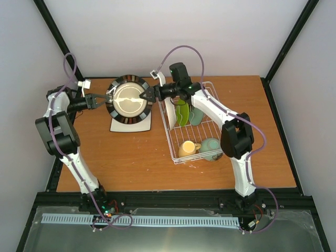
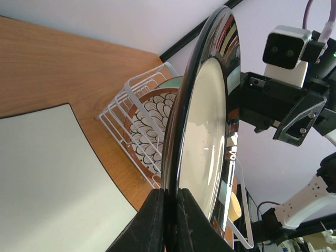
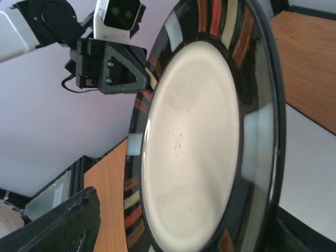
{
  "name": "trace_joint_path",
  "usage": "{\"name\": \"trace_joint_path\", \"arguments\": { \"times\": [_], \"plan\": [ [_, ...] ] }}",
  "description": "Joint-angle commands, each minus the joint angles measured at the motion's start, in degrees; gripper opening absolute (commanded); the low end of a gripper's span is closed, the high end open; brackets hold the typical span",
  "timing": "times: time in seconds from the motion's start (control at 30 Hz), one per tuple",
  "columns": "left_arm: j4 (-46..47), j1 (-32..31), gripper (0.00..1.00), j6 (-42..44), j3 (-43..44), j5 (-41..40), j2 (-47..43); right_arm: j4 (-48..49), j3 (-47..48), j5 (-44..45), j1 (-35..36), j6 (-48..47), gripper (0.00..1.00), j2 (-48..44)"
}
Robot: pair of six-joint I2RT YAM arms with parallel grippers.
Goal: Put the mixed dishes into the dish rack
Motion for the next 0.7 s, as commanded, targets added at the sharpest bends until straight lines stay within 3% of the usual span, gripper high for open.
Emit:
{"name": "trace_joint_path", "arguments": {
  "times": [0.0, 0.13, 0.2, 0.3, 0.53, 0.63, 0.67],
  "plan": [
    [-7.4, -1.5, 0.01, 7.3, 3.2, 25.9, -1.3, 0.7, 4.4, -4.9, 0.9, 1.0, 0.70, 2.3],
    [-7.5, -2.8, 0.01, 5.7, 5.6, 25.5, -1.3, -1.3, 9.1, -10.5, 1.8, 0.7, 0.51, 5.3],
    [-7.5, -3.4, 0.01, 5.1, 6.7, 24.8, -1.4, -3.7, 12.4, -13.3, 2.5, 0.1, 0.36, 7.1],
    [-7.5, -4.0, 0.01, 4.4, 7.7, 24.5, -1.1, -6.8, 16.4, -15.0, 3.2, -0.9, 0.04, 9.1],
    [-7.5, -4.0, 0.02, 3.7, 8.6, 22.9, -0.6, -8.6, 15.4, -15.0, 3.7, -3.7, 0.03, 7.3],
    [-7.5, -4.0, 0.09, 3.2, 9.0, 21.8, -0.2, -8.6, 13.9, -13.9, 3.6, -3.9, 0.03, 6.4],
    [-7.5, -4.0, 0.22, 2.9, 9.1, 21.5, 0.0, -8.4, 13.3, -13.5, 3.7, -3.9, 0.03, 6.0]
  ]
}}
